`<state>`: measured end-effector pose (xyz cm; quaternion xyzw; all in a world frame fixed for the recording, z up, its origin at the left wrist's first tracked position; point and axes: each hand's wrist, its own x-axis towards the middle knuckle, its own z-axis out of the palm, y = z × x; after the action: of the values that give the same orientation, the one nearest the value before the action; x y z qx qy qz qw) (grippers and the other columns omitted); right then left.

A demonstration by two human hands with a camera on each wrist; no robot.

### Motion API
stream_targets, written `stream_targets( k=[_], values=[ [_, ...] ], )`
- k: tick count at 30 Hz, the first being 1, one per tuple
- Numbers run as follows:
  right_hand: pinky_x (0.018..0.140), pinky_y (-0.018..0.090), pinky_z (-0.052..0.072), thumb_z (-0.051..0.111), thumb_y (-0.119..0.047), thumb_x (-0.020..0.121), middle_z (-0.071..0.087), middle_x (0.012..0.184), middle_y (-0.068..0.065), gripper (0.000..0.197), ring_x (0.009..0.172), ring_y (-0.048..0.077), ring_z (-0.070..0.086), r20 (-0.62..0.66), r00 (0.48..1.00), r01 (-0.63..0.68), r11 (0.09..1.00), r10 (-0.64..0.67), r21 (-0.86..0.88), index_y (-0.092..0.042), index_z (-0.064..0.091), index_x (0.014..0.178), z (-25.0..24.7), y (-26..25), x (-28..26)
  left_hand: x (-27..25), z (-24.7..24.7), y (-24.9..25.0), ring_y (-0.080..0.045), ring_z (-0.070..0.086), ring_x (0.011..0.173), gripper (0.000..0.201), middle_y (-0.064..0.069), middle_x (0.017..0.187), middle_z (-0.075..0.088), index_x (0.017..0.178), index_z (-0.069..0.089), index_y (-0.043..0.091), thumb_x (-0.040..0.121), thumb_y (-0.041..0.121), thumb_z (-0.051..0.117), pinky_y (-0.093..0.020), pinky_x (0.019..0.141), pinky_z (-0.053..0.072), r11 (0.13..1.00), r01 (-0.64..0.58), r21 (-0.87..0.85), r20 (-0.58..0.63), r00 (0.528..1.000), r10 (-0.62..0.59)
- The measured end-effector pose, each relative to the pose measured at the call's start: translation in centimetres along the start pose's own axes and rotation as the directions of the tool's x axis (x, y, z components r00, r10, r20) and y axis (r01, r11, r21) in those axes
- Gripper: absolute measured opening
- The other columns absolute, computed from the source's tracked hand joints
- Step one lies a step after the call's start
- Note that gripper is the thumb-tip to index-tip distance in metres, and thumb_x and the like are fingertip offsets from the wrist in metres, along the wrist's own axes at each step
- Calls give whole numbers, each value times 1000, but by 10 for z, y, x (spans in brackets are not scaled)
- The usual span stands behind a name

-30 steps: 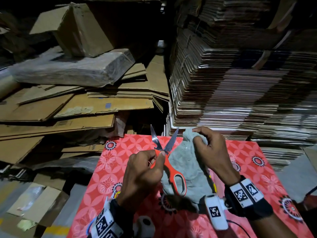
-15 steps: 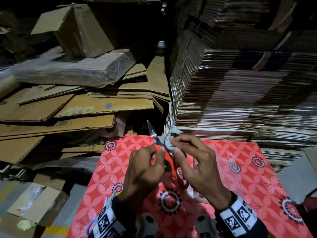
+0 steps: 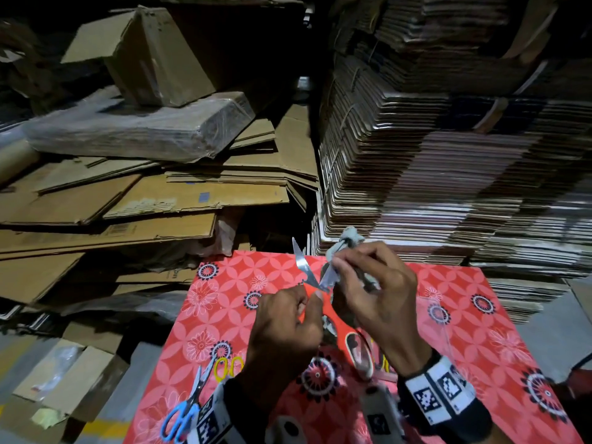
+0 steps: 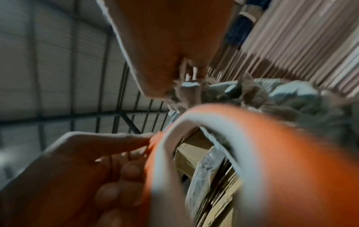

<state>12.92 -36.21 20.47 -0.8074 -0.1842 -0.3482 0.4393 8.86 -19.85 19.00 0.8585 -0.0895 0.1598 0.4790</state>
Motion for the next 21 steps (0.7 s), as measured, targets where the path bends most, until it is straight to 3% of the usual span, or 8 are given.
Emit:
stream_targets(
  k=[2, 5, 7, 9, 11, 15, 17, 21],
  values=[
    [74, 13, 46, 80, -5, 90, 66, 90, -2, 7, 82, 5, 64, 96, 995, 35, 999, -36, 8, -10, 82, 93, 3, -5, -15, 2, -2, 0, -12, 44, 53, 42, 9, 47, 42, 55, 37, 34, 93, 43, 51, -17, 53, 27, 1000, -13, 14, -17, 1000, 14],
    [71, 15, 48, 78, -9, 90, 67, 88, -3, 5, 80, 5, 65, 170, 984, 38, 997, -48, 64, -12, 82, 93, 1, -3, -22, 3, -2, -3, -15, 42, 46, 47, 3, 49, 44, 55, 39, 33, 97, 29, 60, -28, 51, 24, 998, -54, 25, -35, 998, 55],
    [70, 14, 47, 81, -6, 88, 68, 86, -3, 8, 78, 3, 64, 124, 992, 21, 999, -27, 48, -13, 82, 92, -3, 5, -9, 2, 2, -9, -14, 43, 47, 43, 4, 48, 40, 60, 39, 24, 98, 35, 56, -28, 54, 29, 997, -45, 62, -3, 999, 45],
    [70, 16, 48, 83, -1, 86, 68, 85, -2, 12, 77, 5, 64, 42, 999, -16, 1000, 15, 16, -12, 82, 92, -8, 12, 5, 2, 7, -17, -15, 56, 54, 48, 3, 54, 55, 62, 50, 15, 100, 44, 51, -40, 60, 46, 997, -6, 72, 45, 999, 2],
    [71, 17, 48, 82, -1, 86, 68, 86, -1, 12, 77, 6, 63, 18, 1000, -14, 1000, 14, -1, -10, 82, 93, -8, 11, 9, 0, 10, -23, -24, 61, 56, 51, -5, 59, 64, 62, 55, 12, 102, 45, 52, -52, 62, 47, 999, 7, 35, 41, 999, -8],
    [72, 11, 44, 77, -6, 90, 67, 88, 1, 7, 80, 3, 62, 141, 988, 57, 998, -59, 17, -8, 82, 95, -3, 5, -10, -5, 3, -15, -28, 44, 47, 50, -7, 49, 44, 58, 46, 10, 100, 33, 60, -53, 52, 34, 996, -58, 69, -10, 998, 58],
    [73, 14, 47, 78, -8, 90, 69, 90, -1, 7, 82, 4, 65, 163, 985, 49, 996, -60, 73, -9, 82, 96, -9, 7, -11, -7, 0, -5, -29, 35, 45, 50, -6, 49, 32, 56, 41, 10, 99, 27, 62, -51, 50, 27, 994, -86, 68, -10, 996, 87],
    [79, 23, 54, 79, -7, 92, 75, 99, -2, 12, 93, 10, 72, 176, 983, 25, 994, -43, 104, -11, 82, 103, -26, 5, 2, -4, -5, 4, -27, 35, 44, 51, -12, 49, 40, 57, 46, 7, 100, 31, 59, -46, 50, 25, 999, -39, 2, 16, 999, 39]
  ],
)
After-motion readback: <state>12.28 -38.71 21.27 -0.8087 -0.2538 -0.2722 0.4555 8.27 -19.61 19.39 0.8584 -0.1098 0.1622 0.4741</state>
